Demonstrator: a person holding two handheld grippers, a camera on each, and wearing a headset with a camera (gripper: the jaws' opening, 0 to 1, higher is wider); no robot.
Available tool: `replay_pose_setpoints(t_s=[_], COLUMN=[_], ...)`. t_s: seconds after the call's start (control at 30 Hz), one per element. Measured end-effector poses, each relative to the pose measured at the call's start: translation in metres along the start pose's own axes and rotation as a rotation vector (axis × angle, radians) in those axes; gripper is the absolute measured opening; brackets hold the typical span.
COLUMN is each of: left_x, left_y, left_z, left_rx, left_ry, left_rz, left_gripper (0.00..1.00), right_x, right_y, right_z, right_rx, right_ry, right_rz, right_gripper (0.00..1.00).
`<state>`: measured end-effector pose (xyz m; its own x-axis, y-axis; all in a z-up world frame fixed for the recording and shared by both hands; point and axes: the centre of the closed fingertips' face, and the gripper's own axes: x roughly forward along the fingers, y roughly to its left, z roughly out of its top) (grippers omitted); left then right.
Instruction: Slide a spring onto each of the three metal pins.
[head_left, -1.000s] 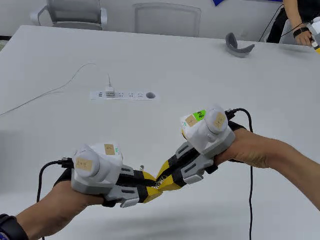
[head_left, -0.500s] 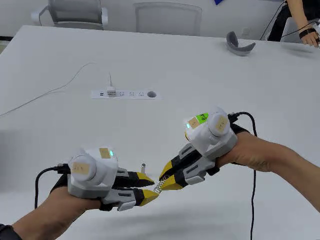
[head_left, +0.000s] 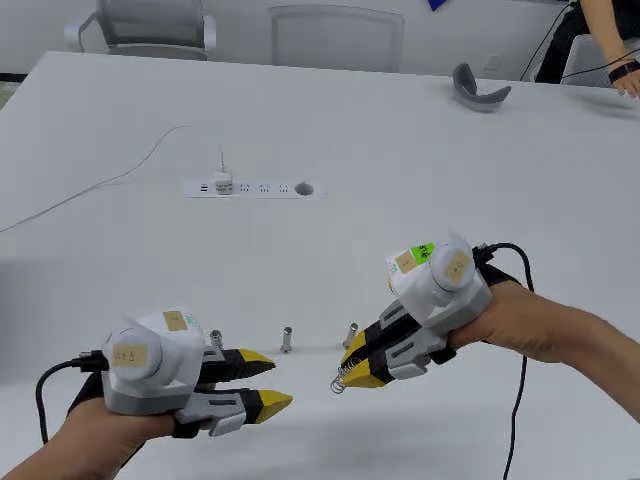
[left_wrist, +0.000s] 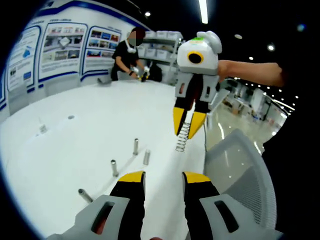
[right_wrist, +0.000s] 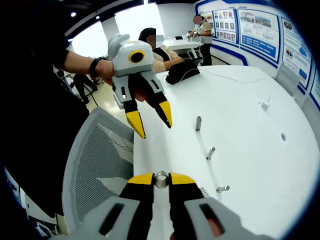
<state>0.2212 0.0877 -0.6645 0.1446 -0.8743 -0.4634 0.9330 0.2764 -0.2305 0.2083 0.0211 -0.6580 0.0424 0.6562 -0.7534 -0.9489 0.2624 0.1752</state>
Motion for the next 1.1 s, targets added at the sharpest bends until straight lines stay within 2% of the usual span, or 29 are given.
replay_pose_setpoints(t_s=[0.27,0.57,0.8,1.1], left_x=[-0.009,-0.02,-0.026,-0.036], left_y=[0.016,0.033,0.042,0.05], left_z=[-0.007,-0.014,-0.021,-0.031], left_rx=[-0.024,-0.052,-0.073,-0.103], left_ry=[0.002,0.002,0.009,0.014], left_rz=[0.064,0.129,0.169,0.211], left_gripper=[0.36,0.43,0.47,0.54], right_x=[0.002,0.004,0.006,0.014], right_y=[-0.012,-0.021,-0.028,-0.044], right_z=[-0.014,-0.021,-0.022,-0.022], right_rx=[0.04,0.061,0.072,0.065], right_ry=[0.025,0.042,0.056,0.086], right_rz=[-0.059,-0.08,-0.09,-0.116], right_gripper=[0.12,0.12,0.12,0.12])
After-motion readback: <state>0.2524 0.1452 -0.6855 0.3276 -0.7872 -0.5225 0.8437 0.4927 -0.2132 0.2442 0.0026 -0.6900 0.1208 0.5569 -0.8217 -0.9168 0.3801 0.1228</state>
